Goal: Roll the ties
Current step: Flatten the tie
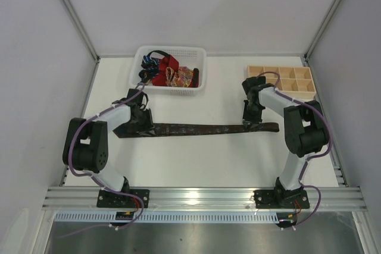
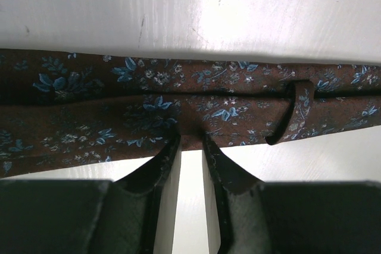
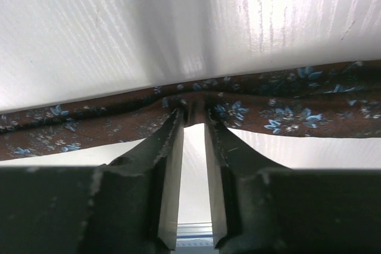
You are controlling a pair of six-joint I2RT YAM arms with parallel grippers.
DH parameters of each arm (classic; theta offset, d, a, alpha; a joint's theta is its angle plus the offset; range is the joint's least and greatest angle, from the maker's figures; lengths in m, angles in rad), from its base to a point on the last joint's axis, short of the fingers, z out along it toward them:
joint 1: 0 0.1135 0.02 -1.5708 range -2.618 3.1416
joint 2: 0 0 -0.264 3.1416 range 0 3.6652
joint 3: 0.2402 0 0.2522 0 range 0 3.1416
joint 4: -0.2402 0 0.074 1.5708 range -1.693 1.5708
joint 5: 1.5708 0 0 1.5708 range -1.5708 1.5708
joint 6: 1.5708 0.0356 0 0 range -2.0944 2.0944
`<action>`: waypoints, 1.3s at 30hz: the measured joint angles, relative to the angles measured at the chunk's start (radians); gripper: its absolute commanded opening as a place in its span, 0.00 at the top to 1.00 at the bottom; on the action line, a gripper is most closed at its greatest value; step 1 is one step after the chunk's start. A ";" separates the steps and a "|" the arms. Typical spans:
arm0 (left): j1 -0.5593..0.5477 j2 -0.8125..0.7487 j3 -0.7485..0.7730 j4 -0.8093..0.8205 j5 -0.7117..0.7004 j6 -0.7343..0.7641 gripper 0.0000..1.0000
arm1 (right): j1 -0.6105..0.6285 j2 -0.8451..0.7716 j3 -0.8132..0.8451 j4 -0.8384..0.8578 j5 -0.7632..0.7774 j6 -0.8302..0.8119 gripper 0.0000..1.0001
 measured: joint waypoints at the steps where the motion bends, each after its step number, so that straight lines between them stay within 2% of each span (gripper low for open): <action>1: 0.000 -0.004 0.000 -0.002 -0.005 0.001 0.71 | -0.003 0.000 0.000 -0.001 -0.002 -0.001 0.68; 6: 0.002 -0.028 -0.001 -0.039 -0.057 0.016 0.70 | -0.038 -0.032 0.000 -0.025 -0.023 -0.002 0.65; 14: 0.000 -0.060 -0.001 -0.066 -0.051 0.015 0.70 | -0.162 -0.160 -0.002 -0.043 -0.030 -0.024 0.73; 17: -0.005 -0.060 -0.001 -0.066 -0.042 0.014 0.70 | -0.206 -0.160 -0.025 -0.035 -0.030 -0.039 0.81; 20: -0.013 -0.060 -0.001 -0.064 -0.031 0.014 0.70 | -0.232 -0.156 -0.053 -0.031 -0.030 -0.047 0.84; 30: -0.016 -0.014 0.006 -0.056 -0.024 0.014 0.71 | -0.266 -0.062 -0.095 0.060 -0.022 -0.066 0.86; 39: -0.016 -0.024 0.024 -0.072 -0.024 0.015 0.70 | -0.274 -0.075 -0.090 0.053 -0.029 -0.056 0.84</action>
